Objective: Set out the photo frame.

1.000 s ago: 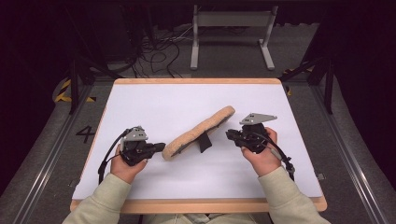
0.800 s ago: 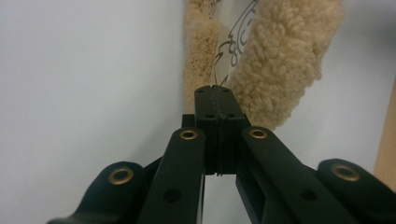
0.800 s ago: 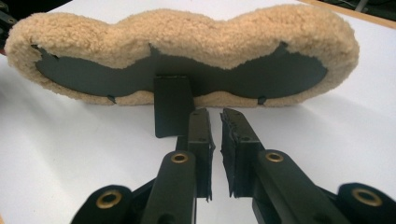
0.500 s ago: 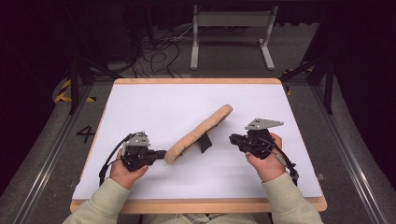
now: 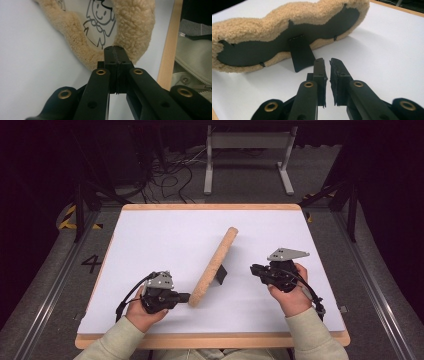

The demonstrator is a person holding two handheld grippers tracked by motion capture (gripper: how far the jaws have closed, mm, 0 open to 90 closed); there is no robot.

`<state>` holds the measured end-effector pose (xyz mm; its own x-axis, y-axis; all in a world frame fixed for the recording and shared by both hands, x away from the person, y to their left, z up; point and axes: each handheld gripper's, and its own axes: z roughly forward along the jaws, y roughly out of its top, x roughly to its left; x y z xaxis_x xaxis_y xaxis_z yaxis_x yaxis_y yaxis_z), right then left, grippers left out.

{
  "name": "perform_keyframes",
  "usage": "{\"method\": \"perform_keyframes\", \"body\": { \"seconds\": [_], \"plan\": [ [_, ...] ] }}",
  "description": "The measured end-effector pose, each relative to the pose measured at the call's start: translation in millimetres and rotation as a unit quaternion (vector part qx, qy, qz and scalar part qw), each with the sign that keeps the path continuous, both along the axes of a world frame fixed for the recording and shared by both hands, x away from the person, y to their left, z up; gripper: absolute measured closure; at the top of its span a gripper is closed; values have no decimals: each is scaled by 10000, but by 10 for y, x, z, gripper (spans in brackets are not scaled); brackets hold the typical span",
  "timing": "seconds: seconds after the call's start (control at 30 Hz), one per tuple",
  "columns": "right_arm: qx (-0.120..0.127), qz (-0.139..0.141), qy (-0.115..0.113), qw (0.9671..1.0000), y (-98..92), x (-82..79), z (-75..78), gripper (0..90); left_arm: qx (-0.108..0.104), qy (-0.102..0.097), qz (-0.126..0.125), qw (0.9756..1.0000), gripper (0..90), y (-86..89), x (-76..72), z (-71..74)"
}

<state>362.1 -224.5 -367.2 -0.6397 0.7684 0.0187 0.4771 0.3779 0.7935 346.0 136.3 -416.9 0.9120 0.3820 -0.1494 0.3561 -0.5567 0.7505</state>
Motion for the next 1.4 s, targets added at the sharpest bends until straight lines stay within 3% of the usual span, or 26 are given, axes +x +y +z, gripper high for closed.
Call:
{"method": "perform_keyframes", "body": {
  "seconds": [0.2, 0.47, 0.53, 0.77, 1.1, 1.4],
  "plan": [
    [47, 95, -97, 9999, -32, -38, 58, 801, -5, 19, -260, 9997, 900, -151, -79, -7],
    [183, 21, -200, 9996, -70, -67, 103, 799, -10, 51, -477, 9988, 900, -309, -144, -30],
    [199, 124, -293, 9993, -72, -63, 111, 792, -4, 73, -520, 9986, 900, -349, -157, -42],
    [353, 152, -318, 9988, -48, -72, 108, 714, 29, 127, -680, 9976, 900, -465, -178, -74],
    [323, 143, -163, 9992, 44, -77, 106, 621, 32, 151, -804, 9966, 900, -619, -191, -85],
    [324, 198, -34, 9993, 131, -81, 186, 584, 145, 72, -723, 9973, 850, -544, -192, -79]
  ]
}}
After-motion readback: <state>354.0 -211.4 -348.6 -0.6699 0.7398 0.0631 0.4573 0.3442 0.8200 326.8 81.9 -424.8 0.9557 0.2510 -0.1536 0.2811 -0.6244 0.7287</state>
